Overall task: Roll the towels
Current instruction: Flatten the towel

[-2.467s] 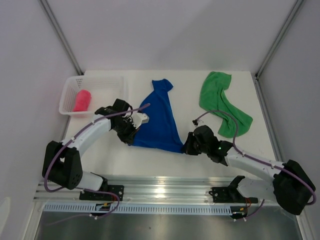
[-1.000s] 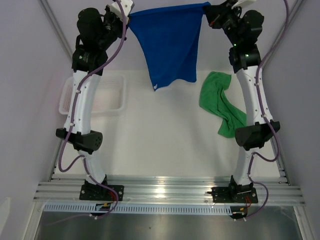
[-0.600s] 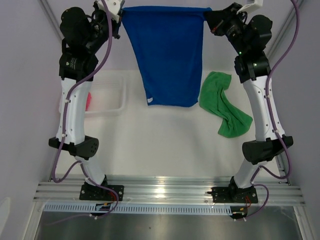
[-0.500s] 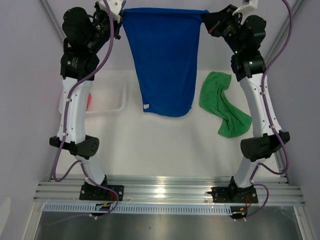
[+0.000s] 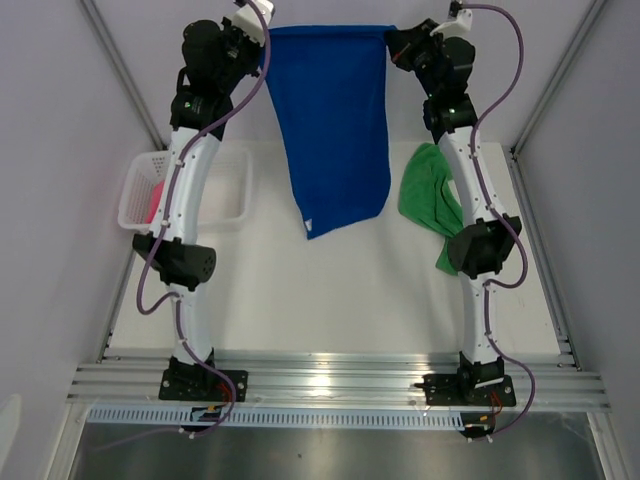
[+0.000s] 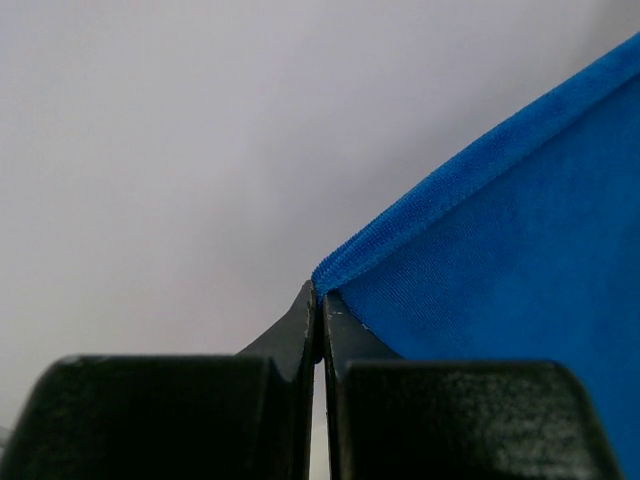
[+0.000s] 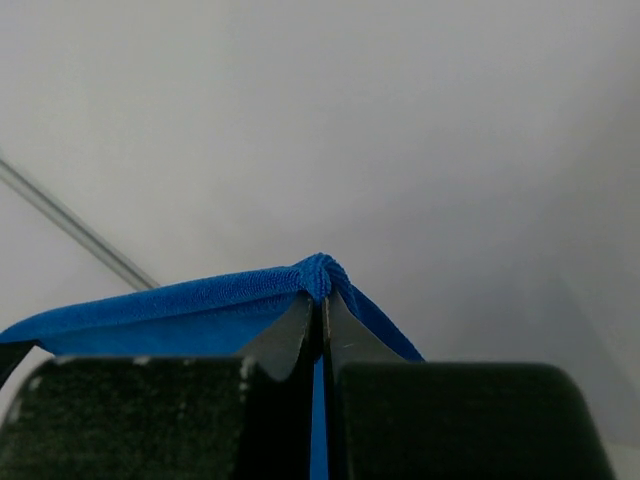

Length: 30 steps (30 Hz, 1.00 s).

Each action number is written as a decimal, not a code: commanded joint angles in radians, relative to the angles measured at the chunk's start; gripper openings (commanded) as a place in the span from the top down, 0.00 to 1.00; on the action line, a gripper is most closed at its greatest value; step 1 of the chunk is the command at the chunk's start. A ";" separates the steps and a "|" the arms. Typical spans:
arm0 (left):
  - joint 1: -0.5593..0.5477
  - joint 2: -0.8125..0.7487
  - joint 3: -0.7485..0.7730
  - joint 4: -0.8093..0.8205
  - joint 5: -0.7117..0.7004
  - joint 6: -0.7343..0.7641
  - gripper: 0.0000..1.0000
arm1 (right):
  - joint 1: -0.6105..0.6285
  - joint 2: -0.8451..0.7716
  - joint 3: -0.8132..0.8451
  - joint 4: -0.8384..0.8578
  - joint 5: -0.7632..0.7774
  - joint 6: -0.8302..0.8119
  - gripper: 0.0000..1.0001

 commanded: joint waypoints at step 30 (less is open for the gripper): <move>-0.059 -0.554 -1.025 -0.447 0.364 0.209 0.99 | 0.056 -0.771 -1.586 0.129 0.021 -0.079 1.00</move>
